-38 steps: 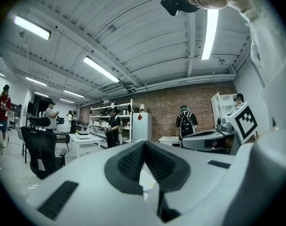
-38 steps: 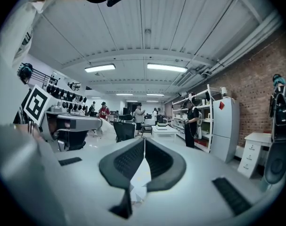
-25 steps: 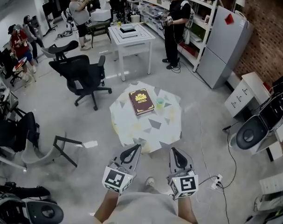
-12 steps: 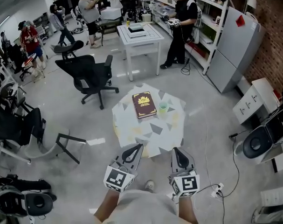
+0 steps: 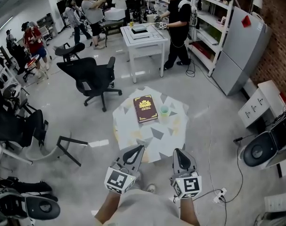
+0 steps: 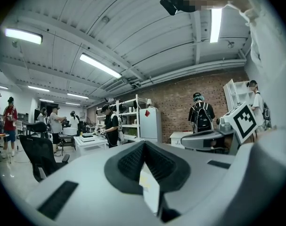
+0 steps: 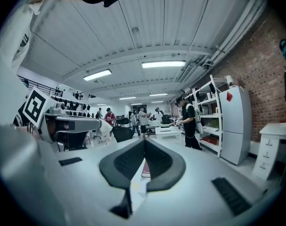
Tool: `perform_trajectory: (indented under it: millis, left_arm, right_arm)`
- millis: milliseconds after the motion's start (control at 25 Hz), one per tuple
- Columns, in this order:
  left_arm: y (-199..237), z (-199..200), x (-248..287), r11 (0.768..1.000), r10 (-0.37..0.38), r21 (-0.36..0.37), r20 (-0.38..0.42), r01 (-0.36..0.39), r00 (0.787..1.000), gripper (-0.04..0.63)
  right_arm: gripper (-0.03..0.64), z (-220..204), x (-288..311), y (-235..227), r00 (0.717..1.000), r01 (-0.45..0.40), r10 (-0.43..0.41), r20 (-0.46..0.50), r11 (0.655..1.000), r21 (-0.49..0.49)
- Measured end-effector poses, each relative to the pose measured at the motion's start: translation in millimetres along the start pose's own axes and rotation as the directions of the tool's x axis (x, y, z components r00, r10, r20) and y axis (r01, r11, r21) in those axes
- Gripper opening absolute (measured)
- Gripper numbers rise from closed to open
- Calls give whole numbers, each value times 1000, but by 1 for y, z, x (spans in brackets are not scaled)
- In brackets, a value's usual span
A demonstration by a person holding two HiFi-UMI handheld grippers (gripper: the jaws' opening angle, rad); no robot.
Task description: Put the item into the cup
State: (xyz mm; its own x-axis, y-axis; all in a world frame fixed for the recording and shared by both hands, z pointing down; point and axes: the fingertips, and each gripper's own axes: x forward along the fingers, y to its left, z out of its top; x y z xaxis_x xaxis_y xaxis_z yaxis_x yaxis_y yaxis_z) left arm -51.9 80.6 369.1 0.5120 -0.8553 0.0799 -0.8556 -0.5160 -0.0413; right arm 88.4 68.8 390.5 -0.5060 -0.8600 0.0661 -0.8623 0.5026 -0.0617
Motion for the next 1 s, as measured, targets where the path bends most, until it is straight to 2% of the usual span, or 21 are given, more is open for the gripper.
perform_trajectory:
  millis: [600, 1000]
  left_arm:
    - [47, -3, 56, 999, -31, -17, 22, 32, 999, 11]
    - [103, -5, 103, 994, -103, -42, 29, 104, 994, 11]
  right_arm:
    - [7, 5, 62, -25, 999, 37, -37, 7, 999, -23]
    - [7, 12, 114, -35, 992, 127, -128, -14, 991, -45]
